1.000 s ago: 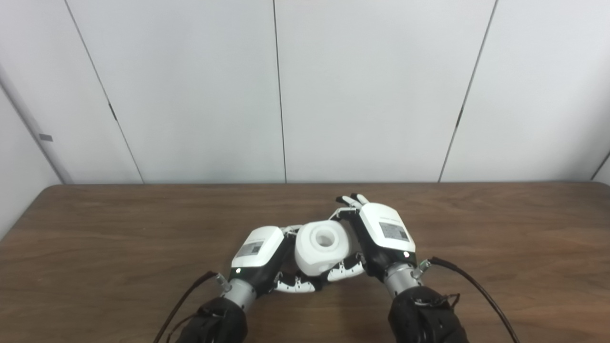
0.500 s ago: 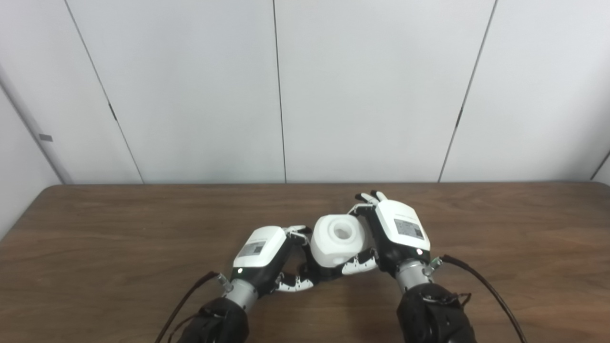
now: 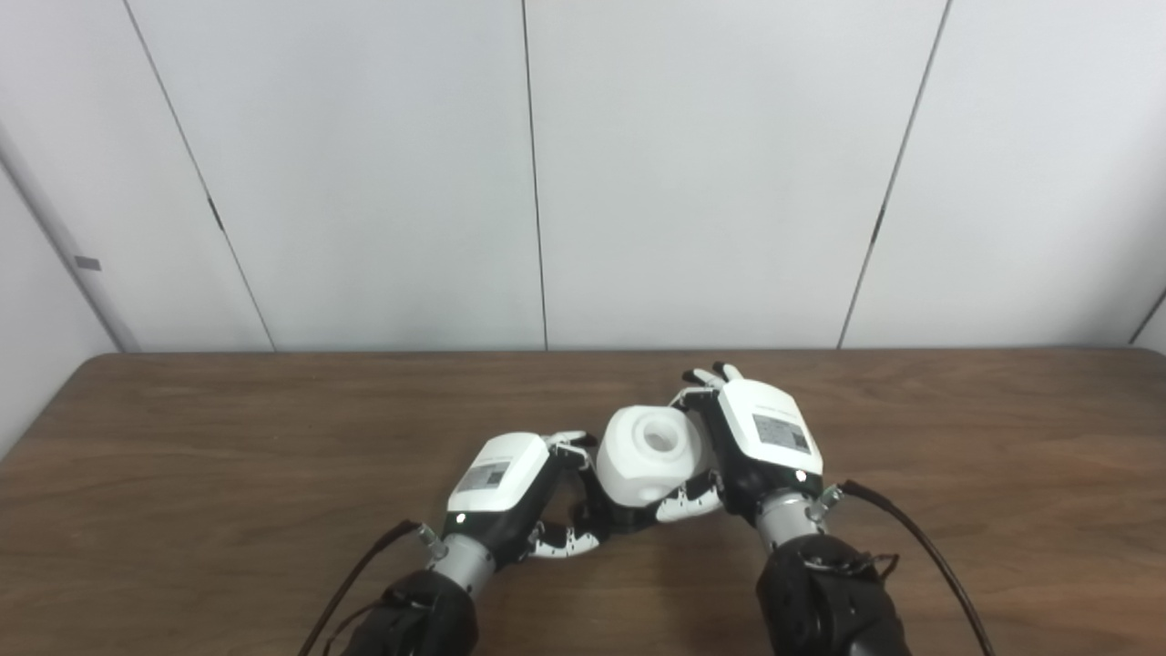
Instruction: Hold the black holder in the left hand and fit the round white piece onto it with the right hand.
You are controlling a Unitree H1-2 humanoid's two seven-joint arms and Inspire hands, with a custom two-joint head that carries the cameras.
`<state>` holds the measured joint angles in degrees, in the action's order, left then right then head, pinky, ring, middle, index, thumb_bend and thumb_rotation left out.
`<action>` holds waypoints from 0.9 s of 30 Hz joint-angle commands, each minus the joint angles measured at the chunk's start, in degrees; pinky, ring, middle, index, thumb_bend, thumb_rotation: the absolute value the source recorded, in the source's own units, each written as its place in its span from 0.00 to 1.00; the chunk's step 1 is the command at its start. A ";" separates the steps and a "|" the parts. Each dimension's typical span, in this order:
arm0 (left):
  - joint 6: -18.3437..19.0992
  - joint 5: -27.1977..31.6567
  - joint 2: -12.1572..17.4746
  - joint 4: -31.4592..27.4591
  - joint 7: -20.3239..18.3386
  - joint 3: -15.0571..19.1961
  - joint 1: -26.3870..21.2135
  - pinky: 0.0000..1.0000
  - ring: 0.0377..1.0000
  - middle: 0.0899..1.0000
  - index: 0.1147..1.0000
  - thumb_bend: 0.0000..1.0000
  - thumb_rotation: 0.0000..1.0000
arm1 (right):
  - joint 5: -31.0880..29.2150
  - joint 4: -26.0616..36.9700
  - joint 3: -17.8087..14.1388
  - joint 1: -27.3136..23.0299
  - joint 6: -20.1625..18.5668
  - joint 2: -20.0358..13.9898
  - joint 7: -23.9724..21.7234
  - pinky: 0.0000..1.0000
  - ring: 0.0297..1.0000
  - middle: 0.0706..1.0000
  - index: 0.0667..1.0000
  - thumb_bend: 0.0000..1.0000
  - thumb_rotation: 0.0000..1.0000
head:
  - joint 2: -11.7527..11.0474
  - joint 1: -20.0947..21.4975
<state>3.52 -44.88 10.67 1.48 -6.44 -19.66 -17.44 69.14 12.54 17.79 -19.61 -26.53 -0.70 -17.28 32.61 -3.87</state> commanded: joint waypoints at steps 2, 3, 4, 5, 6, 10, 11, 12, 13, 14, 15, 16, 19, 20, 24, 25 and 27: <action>-1.71 -0.15 -0.27 -1.07 2.28 -0.05 -1.52 0.83 0.83 0.84 0.41 0.52 0.05 | 0.94 0.61 0.34 -1.34 0.03 0.01 -1.23 0.67 0.95 0.88 0.45 0.51 0.14 | 0.08 -0.24; -1.60 -0.22 -0.33 -1.05 2.30 -0.09 -1.52 0.83 0.83 0.84 0.41 0.52 0.05 | 0.86 0.67 0.44 -1.34 0.18 -0.06 -1.19 0.66 0.95 0.88 0.45 0.51 0.14 | 0.07 -0.29; -1.62 -0.33 -0.40 -0.95 2.50 -0.14 -1.53 0.83 0.83 0.84 0.41 0.52 0.05 | 1.03 0.76 0.74 -1.42 0.46 -0.29 -1.21 0.66 0.95 0.87 0.45 0.51 0.14 | 0.00 -0.42; -1.64 -0.41 -0.47 -0.85 2.68 -0.20 -1.55 0.83 0.83 0.84 0.41 0.52 0.05 | 1.14 0.81 0.93 -1.46 0.65 -0.48 -1.22 0.65 0.94 0.87 0.45 0.51 0.14 | -0.06 -0.51; -1.82 -0.42 -0.50 -0.66 2.95 -0.26 -1.58 0.83 0.83 0.84 0.41 0.52 0.05 | 1.18 0.85 1.04 -1.52 0.68 -0.54 -1.27 0.64 0.94 0.87 0.45 0.51 0.14 | -0.12 -0.56; -2.16 -0.14 -0.57 0.09 3.82 -0.54 -1.71 0.82 0.83 0.84 0.41 0.52 0.05 | 1.30 1.30 1.54 -1.92 0.79 -0.62 -1.83 0.65 0.94 0.87 0.45 0.51 0.14 | -0.45 -0.73; -1.90 -0.20 -0.56 0.05 3.70 -0.59 -1.75 0.82 0.83 0.84 0.41 0.52 0.05 | 1.40 1.45 1.69 -2.04 0.81 -0.60 -2.10 0.65 0.94 0.87 0.45 0.51 0.14 | -0.47 -0.70; -1.86 -0.28 -0.54 0.08 3.81 -0.61 -1.78 0.82 0.83 0.84 0.41 0.52 0.05 | 1.43 1.64 1.83 -2.12 0.82 -0.56 -2.32 0.65 0.94 0.87 0.45 0.51 0.14 | -0.47 -0.71; -1.79 -0.37 -0.52 0.11 3.87 -0.64 -1.81 0.81 0.83 0.84 0.41 0.52 0.05 | 1.37 1.80 1.94 -2.17 0.83 -0.53 -2.45 0.65 0.94 0.87 0.45 0.51 0.14 | -0.50 -0.70; -1.66 -0.40 -0.52 0.11 3.86 -0.62 -1.83 0.81 0.83 0.84 0.41 0.52 0.05 | 1.30 1.98 2.05 -2.18 0.85 -0.47 -2.54 0.65 0.94 0.87 0.45 0.51 0.14 | -0.57 -0.71; -1.64 -0.37 -0.53 0.12 3.91 -0.60 -1.82 0.82 0.83 0.84 0.41 0.52 0.05 | 1.11 2.15 2.09 -2.15 0.89 -0.39 -2.56 0.65 0.94 0.87 0.45 0.51 0.14 | -0.64 -0.75; -1.65 -0.37 -0.52 0.15 3.97 -0.61 -1.81 0.82 0.83 0.84 0.41 0.52 0.05 | 0.93 2.29 2.10 -2.11 0.92 -0.29 -2.60 0.66 0.95 0.87 0.45 0.51 0.14 | -0.68 -0.78; -2.05 -0.44 -0.54 0.49 4.46 -0.69 -1.80 0.81 0.83 0.84 0.41 0.52 0.05 | 0.84 2.55 2.28 -2.05 1.27 -0.32 -2.56 0.66 0.95 0.88 0.45 0.51 0.14 | -0.71 -0.92; -2.05 -0.36 -0.55 0.47 4.38 -0.70 -1.79 0.81 0.83 0.84 0.41 0.52 0.05 | 0.90 2.63 2.36 -2.07 1.31 -0.30 -2.59 0.66 0.95 0.88 0.45 0.51 0.14 | -0.69 -0.99; -1.86 -0.54 -0.63 0.59 4.39 -0.84 -1.89 0.81 0.82 0.84 0.41 0.52 0.05 | 1.09 2.98 2.68 -2.25 1.50 -0.27 -2.75 0.67 0.96 0.88 0.45 0.51 0.14 | -0.82 -0.90; -1.90 -0.70 -0.64 0.72 4.52 -0.92 -1.95 0.81 0.82 0.84 0.41 0.52 0.05 | 1.20 3.02 2.79 -2.33 1.57 -0.34 -2.82 0.67 0.96 0.88 0.45 0.51 0.14 | -0.86 -0.88; -1.85 -0.83 -0.66 0.94 4.60 -1.05 -2.07 0.79 0.82 0.84 0.41 0.52 0.05 | 1.47 3.06 2.96 -2.54 1.57 -0.49 -3.10 0.66 0.96 0.88 0.45 0.51 0.14 | -0.96 -0.88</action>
<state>3.16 -45.02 10.26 3.05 -3.34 -20.57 -17.40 70.13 13.62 20.53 -19.96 -26.26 -1.46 -20.52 31.64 -4.75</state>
